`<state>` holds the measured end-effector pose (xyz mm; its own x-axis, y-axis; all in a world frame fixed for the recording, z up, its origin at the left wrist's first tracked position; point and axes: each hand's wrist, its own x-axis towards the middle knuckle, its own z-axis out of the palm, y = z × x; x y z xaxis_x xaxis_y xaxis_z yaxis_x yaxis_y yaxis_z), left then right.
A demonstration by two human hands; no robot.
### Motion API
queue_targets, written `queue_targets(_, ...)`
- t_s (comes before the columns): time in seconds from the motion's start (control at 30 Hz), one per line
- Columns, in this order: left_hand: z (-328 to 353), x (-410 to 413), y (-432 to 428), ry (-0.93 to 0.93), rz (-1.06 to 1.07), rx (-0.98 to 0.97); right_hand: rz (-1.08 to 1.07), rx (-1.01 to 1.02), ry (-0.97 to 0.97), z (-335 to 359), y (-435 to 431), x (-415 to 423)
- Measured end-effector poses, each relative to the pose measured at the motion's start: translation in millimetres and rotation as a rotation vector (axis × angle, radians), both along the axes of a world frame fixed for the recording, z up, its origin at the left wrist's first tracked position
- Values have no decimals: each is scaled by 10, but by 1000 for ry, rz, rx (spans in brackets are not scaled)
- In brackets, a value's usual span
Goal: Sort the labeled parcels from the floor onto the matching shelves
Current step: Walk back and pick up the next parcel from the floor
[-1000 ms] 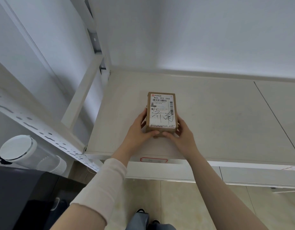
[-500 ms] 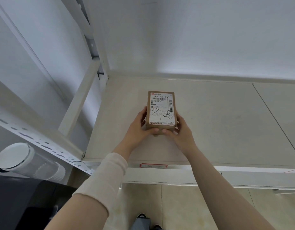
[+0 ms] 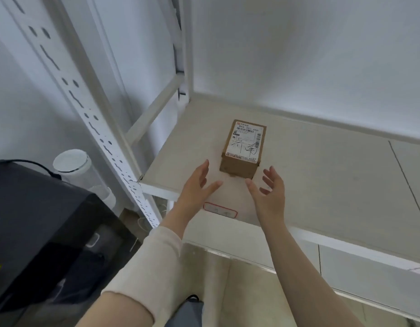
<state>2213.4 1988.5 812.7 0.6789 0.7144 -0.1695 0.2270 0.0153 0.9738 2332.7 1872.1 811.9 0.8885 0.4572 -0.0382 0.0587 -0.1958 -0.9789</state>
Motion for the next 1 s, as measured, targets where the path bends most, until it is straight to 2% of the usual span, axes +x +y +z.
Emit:
queue_targets(0.23,-118,-471,-989,-57,334,-68,226,40,7,-53,-623,-372)
queue_targets(0.4,-216,-1069,-1636,-16,567,-96,518,-32,114,-220,-925,-960)
queue_targets(0.6,-326,-2113,-2345,1,910,-155,953,-155,192,-404,-1141,-2068)
queue_targets(0.73,-402,-2909,-3009,-34,1165,-193,1238,-239,173,-509,-1531,-2920)
queue_targets(1.0,-490,-4289,-5048,-150,1721,-237,1755,-365,119,-611,-3014,-4604)
